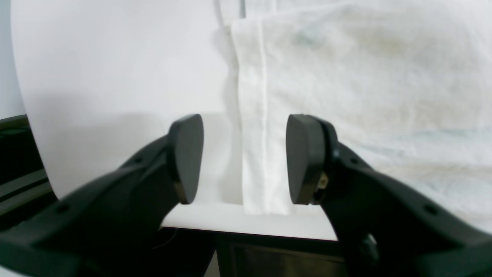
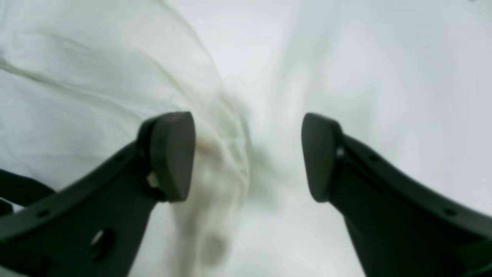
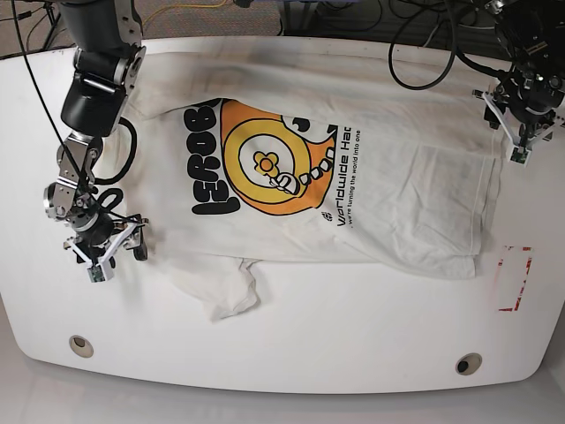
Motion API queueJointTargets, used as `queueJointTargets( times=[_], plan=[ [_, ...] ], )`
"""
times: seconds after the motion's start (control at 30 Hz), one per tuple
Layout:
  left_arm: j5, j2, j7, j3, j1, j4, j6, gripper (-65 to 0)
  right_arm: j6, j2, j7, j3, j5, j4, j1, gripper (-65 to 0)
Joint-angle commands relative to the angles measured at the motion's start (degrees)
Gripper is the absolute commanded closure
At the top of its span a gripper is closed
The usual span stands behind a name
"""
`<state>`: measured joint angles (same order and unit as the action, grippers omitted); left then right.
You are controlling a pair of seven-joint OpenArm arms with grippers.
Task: Layout the t-shirt on the table in an organized manner, then fold the t-shirt properly
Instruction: 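Release the left gripper and lower it to the shirt's hem corner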
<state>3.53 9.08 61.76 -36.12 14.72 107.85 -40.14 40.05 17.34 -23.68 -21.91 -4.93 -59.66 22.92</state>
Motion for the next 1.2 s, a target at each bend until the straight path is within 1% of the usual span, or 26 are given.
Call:
queueJointTargets(
  times=[0.0, 0.1, 0.17, 0.27, 0.4, 0.53, 0.63, 0.7, 0.77, 0.9, 1.0, 1.17],
  plan=[
    [0.5, 0.6, -0.4, -2.0, -1.2, 1.7, 0.1, -30.7, -0.1, -0.3, -1.0, -0.1, 0.8, -4.7, 1.3, -41.7],
    [1.4, -0.3, 0.4, -4.5, -4.8, 1.9, 0.1, -30.8, -0.1, -1.7, -2.5, -0.1, 0.8, -7.6, 1.2, -41.7],
    [1.5, -0.7, 2.6, -6.8, -7.7, 1.9, 0.1, -31.0, -0.1, -2.7, -2.7, -0.1, 0.8, -8.2, 1.3, -41.7],
    [1.3, -0.7, 5.2, -9.4, -13.0, 1.8, 0.1, -31.0, -0.1, -3.5, -2.7, -0.1, 0.8, -7.9, 2.4, -41.7],
    [1.3, -0.5, 5.7, -11.2, -19.5, 0.0, 0.1, -31.1, -0.1, -4.7, -2.7, -0.2, 0.7, -4.8, 4.0, -41.7],
    [1.3, -0.2, 5.5, -11.0, -24.3, -2.9, 0.1, -31.1, -0.1, -4.1, -2.6, -0.5, 0.7, -0.9, 6.1, -41.7],
    [1.3, 1.3, 5.5, -11.0, -27.7, -5.7, 0.1, -31.1, -0.1, -3.4, -2.2, -0.6, 0.7, 3.1, 7.0, -41.7],
    [1.3, 2.0, 5.5, -11.0, -29.6, -7.9, 0.1, -31.1, -0.1, -2.4, -1.0, -0.6, 1.1, 5.2, 7.5, -41.7],
    [1.3, 2.3, 5.5, -10.4, -31.6, -10.4, 0.1, -31.1, -0.1, -1.7, 1.5, -0.6, 1.2, 7.7, 7.6, -41.7],
    [1.5, 4.0, 5.5, -10.1, -33.1, -12.6, 0.1, -31.1, -0.1, -0.9, 5.9, -0.6, 0.9, 12.1, 7.6, -41.7],
    [1.5, 4.2, 5.5, -9.3, -33.4, -12.8, 0.1, -31.1, -0.1, 0.2, 8.3, -0.6, 1.3, 15.2, 7.6, -41.7],
    [1.5, 4.2, 5.5, -8.4, -33.2, -12.8, 0.1, -31.0, -0.1, 0.3, 11.7, -0.6, 1.3, 18.5, 7.6, -41.7]
  ],
)
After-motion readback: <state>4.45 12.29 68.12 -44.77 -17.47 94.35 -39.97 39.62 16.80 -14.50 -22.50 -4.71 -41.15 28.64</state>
